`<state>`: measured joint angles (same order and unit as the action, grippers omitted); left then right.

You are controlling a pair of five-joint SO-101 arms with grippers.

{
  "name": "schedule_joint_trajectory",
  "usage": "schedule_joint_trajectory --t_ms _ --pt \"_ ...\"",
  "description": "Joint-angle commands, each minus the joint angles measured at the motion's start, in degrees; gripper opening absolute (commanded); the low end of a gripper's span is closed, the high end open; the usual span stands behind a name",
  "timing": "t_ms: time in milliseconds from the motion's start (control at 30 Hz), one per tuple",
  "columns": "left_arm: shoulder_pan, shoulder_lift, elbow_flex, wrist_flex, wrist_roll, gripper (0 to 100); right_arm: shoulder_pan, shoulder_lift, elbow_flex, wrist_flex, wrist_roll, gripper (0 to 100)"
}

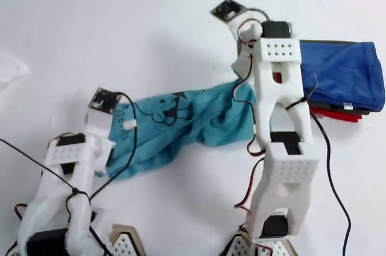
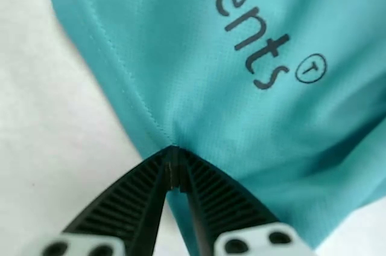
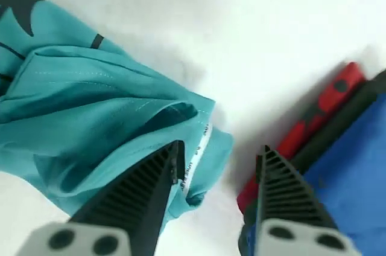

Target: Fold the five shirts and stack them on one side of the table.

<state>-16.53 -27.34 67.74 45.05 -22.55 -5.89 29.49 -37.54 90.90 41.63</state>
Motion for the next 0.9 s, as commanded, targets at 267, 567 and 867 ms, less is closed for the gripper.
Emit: schedule_joint_trajectory --t_ms 267,567,867 --pt "0.26 0.09 -1.71 -0.97 0.35 3 -13.05 -0.13 -2.64 10.51 0.00 13.9" --pt "0.26 0.09 -1.71 -0.97 0.35 3 -12.26 -0.66 10.90 10.42 -0.09 17.1" --pt "0.26 0.09 -1.71 -0.97 0.26 3 -9.10 0.13 12.04 10.42 0.44 17.3"
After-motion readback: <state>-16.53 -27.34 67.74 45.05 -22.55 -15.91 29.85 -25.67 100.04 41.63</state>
